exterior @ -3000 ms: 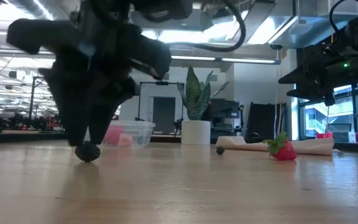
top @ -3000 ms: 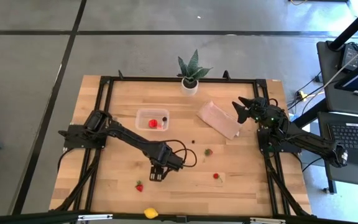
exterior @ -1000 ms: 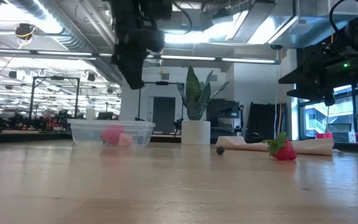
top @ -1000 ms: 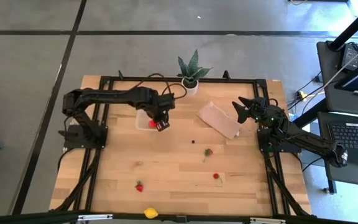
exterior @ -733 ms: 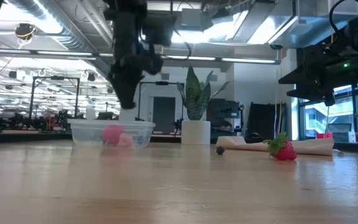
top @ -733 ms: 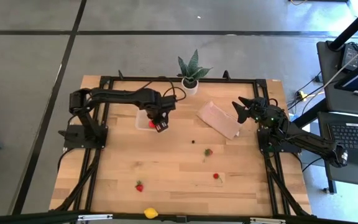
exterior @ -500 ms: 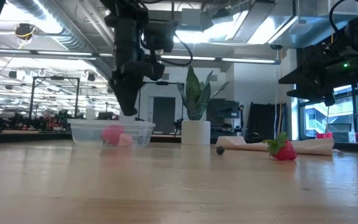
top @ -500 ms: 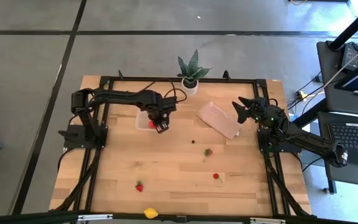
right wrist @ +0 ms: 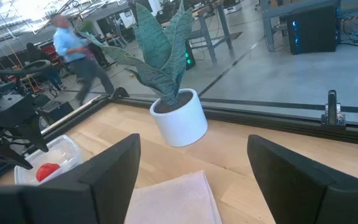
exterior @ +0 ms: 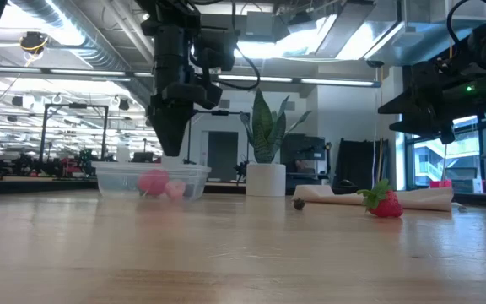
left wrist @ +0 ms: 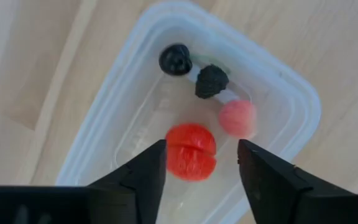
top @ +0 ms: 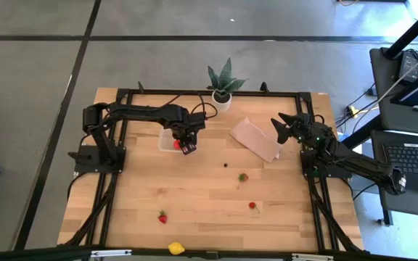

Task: Pick and placing Produce into tupperware
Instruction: Put the red strawberry into the transparent container

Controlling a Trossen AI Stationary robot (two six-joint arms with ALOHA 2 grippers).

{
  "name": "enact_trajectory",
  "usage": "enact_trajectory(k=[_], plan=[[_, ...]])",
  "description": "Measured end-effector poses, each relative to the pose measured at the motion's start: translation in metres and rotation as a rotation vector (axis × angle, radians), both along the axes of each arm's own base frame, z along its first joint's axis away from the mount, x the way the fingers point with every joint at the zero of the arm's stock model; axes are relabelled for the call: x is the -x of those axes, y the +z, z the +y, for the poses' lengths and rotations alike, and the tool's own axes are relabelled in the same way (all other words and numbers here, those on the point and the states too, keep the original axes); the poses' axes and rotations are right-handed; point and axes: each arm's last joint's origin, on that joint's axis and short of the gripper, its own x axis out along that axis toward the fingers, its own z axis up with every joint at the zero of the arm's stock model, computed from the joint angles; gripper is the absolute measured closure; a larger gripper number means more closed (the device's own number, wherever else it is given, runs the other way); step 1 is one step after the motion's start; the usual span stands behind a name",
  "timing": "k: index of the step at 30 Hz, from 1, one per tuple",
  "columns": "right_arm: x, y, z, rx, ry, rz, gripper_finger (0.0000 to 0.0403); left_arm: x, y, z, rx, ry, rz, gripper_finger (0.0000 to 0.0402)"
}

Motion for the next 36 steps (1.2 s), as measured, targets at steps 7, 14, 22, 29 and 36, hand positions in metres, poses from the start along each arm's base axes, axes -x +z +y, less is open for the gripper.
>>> enact_trajectory(k=[7, 14, 22, 29, 36], plan=[[0.000, 0.000, 0.000, 0.004, 0.000, 0.004, 0.0106, 0.003, 0.002, -0.003, 0.088, -0.007, 0.025, 0.0144], [0.000, 0.000, 0.000, 0.008, 0.001, 0.007, 0.0106, -0.005, 0.028, -0.012, 0.107, -0.044, -0.023, 0.0112], [0.000, 0.000, 0.000, -0.001, 0.000, -0.001, 0.0106, 0.002, 0.072, -0.054, 0.149, 0.136, 0.086, 0.0117], [0.000, 0.000, 0.000, -0.001, 0.001, -0.001, 0.0106, 0.012, 0.075, -0.116, 0.020, 0.360, 0.134, 0.0112], [0.000, 0.000, 0.000, -0.001, 0.001, -0.001, 0.0106, 0.030, 0.062, -0.180, -0.020, 0.593, 0.115, 0.0112]])
